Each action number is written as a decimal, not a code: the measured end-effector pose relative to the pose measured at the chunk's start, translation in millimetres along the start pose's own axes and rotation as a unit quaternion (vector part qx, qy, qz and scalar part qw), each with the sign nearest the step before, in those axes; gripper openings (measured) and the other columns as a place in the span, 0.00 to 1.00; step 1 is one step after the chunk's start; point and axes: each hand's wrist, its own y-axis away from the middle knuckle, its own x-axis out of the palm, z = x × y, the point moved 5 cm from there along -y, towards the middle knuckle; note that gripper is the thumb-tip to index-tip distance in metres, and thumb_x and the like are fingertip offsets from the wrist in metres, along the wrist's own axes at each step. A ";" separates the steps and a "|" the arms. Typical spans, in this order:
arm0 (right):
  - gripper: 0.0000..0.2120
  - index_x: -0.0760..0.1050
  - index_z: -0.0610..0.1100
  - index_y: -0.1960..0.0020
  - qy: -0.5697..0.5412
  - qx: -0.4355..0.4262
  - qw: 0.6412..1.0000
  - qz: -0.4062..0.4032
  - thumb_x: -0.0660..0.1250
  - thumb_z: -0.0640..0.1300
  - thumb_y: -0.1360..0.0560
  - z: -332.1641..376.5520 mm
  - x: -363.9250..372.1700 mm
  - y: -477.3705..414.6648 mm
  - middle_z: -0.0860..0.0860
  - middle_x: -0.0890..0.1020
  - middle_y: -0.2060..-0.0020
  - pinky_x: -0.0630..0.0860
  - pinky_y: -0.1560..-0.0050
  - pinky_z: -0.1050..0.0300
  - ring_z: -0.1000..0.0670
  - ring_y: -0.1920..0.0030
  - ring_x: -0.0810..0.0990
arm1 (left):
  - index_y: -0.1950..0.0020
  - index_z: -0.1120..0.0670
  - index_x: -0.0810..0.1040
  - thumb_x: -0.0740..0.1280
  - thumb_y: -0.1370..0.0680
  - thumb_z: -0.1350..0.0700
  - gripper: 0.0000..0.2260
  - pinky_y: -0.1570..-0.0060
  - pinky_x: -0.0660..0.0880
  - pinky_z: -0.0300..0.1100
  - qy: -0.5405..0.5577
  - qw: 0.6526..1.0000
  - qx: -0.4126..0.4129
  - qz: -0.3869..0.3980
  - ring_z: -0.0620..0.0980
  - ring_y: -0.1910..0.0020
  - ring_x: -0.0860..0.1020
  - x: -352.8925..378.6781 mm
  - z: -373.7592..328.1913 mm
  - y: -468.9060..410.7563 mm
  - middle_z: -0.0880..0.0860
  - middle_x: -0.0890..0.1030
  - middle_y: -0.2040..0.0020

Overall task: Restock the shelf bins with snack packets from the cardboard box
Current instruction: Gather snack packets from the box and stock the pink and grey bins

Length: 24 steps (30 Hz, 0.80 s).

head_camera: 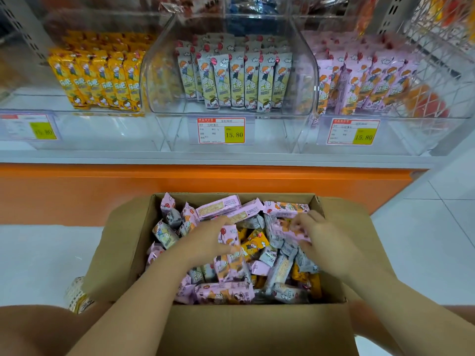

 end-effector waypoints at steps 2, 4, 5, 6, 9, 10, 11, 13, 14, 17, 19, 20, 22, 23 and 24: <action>0.25 0.61 0.50 0.28 0.050 0.024 0.997 0.061 0.63 0.40 0.23 -6.2 16.8 0.8 0.50 0.65 0.33 0.75 0.53 0.56 0.48 0.45 0.77 | 0.28 0.48 0.60 0.69 0.24 0.48 0.28 0.40 0.73 0.51 0.033 0.999 0.008 -0.030 0.54 0.33 0.70 -11.6 -2.0 1.0 0.52 0.59 0.23; 0.30 0.55 0.51 0.25 0.062 0.039 0.994 0.080 0.64 0.41 0.23 -8.1 24.8 0.0 0.49 0.62 0.31 0.72 0.51 0.56 0.46 0.41 0.75 | 0.27 0.47 0.60 0.68 0.24 0.47 0.28 0.40 0.74 0.52 0.036 0.998 0.014 -0.047 0.53 0.33 0.70 -16.2 -4.7 1.7 0.51 0.59 0.23; 0.31 0.54 0.51 0.24 0.059 0.042 0.994 0.080 0.64 0.44 0.23 -8.6 27.0 -0.5 0.49 0.63 0.31 0.71 0.49 0.56 0.46 0.39 0.73 | 0.26 0.46 0.58 0.68 0.24 0.47 0.30 0.39 0.73 0.52 0.037 0.998 0.017 -0.048 0.53 0.32 0.69 -15.0 -6.4 1.9 0.50 0.59 0.23; 0.31 0.54 0.51 0.24 0.047 0.042 0.995 0.075 0.64 0.47 0.23 -8.4 27.7 -1.2 0.49 0.64 0.31 0.72 0.46 0.56 0.46 0.38 0.72 | 0.25 0.46 0.57 0.68 0.24 0.47 0.31 0.38 0.72 0.52 0.038 0.998 0.017 -0.042 0.53 0.30 0.68 -11.1 -7.4 1.3 0.50 0.58 0.23; 0.28 0.57 0.51 0.26 -0.014 0.046 0.998 0.031 0.63 0.52 0.23 -5.2 25.3 -3.2 0.47 0.72 0.37 0.72 0.47 0.56 0.47 0.43 0.74 | 0.22 0.49 0.51 0.67 0.23 0.46 0.35 0.30 0.63 0.48 0.022 0.999 0.015 -0.022 0.52 0.26 0.61 3.9 -10.2 1.1 0.50 0.55 0.22; 0.28 0.57 0.50 0.26 -0.027 0.055 0.998 0.023 0.63 0.52 0.22 -3.8 24.7 -4.6 0.46 0.75 0.41 0.73 0.50 0.56 0.47 0.48 0.75 | 0.22 0.50 0.50 0.66 0.23 0.46 0.35 0.30 0.60 0.46 0.023 0.999 0.012 -0.022 0.51 0.25 0.59 7.4 -9.8 0.8 0.50 0.54 0.22; 0.28 0.56 0.50 0.26 -0.029 0.060 0.998 0.020 0.63 0.52 0.22 -2.5 24.9 -7.1 0.46 0.76 0.46 0.73 0.55 0.57 0.48 0.53 0.76 | 0.22 0.50 0.50 0.66 0.23 0.46 0.35 0.29 0.59 0.45 0.027 0.999 0.010 -0.024 0.50 0.24 0.58 8.7 -9.9 1.0 0.50 0.54 0.22; 0.28 0.57 0.50 0.26 -0.015 0.061 0.997 0.035 0.63 0.50 0.23 0.0 26.9 -11.0 0.49 0.75 0.58 0.68 0.66 0.59 0.52 0.64 0.72 | 0.22 0.50 0.51 0.66 0.23 0.46 0.35 0.30 0.60 0.45 0.026 0.999 0.007 -0.031 0.50 0.25 0.58 7.8 -10.4 1.9 0.50 0.55 0.22; 0.28 0.59 0.49 0.27 -0.021 0.063 0.997 0.045 0.64 0.49 0.23 0.2 27.2 -12.1 0.50 0.75 0.61 0.67 0.69 0.60 0.53 0.66 0.71 | 0.22 0.51 0.53 0.66 0.23 0.46 0.34 0.31 0.62 0.45 0.026 0.999 0.007 -0.034 0.50 0.25 0.59 6.4 -10.7 2.3 0.50 0.57 0.22; 0.23 0.66 0.47 0.31 -0.071 0.064 0.993 0.063 0.66 0.45 0.24 3.8 16.6 -13.2 0.47 0.80 0.46 0.74 0.63 0.58 0.50 0.58 0.79 | 0.24 0.50 0.59 0.66 0.23 0.47 0.29 0.34 0.69 0.47 0.039 0.998 0.011 -0.043 0.51 0.29 0.65 0.2 -12.3 5.3 0.50 0.60 0.24; 0.17 0.70 0.46 0.36 -0.138 0.060 0.987 0.049 0.66 0.43 0.24 10.4 -1.0 -10.7 0.50 0.80 0.51 0.71 0.66 0.63 0.53 0.61 0.78 | 0.25 0.49 0.60 0.66 0.22 0.47 0.28 0.34 0.69 0.46 0.037 0.998 0.011 -0.051 0.52 0.30 0.68 -4.9 -14.1 8.6 0.50 0.61 0.24; 0.15 0.71 0.46 0.38 -0.166 0.053 0.984 0.039 0.66 0.44 0.24 14.2 -12.2 -8.2 0.53 0.78 0.56 0.68 0.69 0.68 0.55 0.65 0.75 | 0.25 0.49 0.60 0.66 0.22 0.47 0.28 0.35 0.69 0.46 0.037 0.998 0.011 -0.055 0.52 0.31 0.68 -7.7 -14.5 9.5 0.50 0.60 0.24; 0.12 0.74 0.47 0.44 -0.162 0.030 0.986 0.006 0.69 0.46 0.26 20.1 -40.4 -1.5 0.54 0.77 0.59 0.67 0.69 0.71 0.57 0.66 0.73 | 0.24 0.50 0.60 0.67 0.23 0.46 0.30 0.34 0.69 0.47 0.040 0.997 0.011 -0.064 0.52 0.31 0.69 -15.4 -18.1 12.4 0.49 0.60 0.24; 0.11 0.74 0.49 0.47 -0.148 0.015 0.989 -0.008 0.71 0.48 0.28 21.9 -54.8 2.6 0.54 0.79 0.57 0.68 0.68 0.72 0.56 0.64 0.74 | 0.24 0.50 0.59 0.67 0.24 0.45 0.31 0.34 0.69 0.48 0.043 0.997 0.012 -0.069 0.52 0.32 0.70 -19.9 -22.0 15.5 0.48 0.60 0.24; 0.11 0.74 0.51 0.51 -0.149 0.003 0.989 -0.021 0.73 0.49 0.30 23.1 -68.1 7.2 0.55 0.80 0.56 0.68 0.67 0.71 0.55 0.61 0.76 | 0.24 0.49 0.59 0.67 0.24 0.44 0.32 0.35 0.71 0.49 0.047 0.996 0.013 -0.072 0.53 0.33 0.71 -24.0 -25.4 18.5 0.48 0.60 0.24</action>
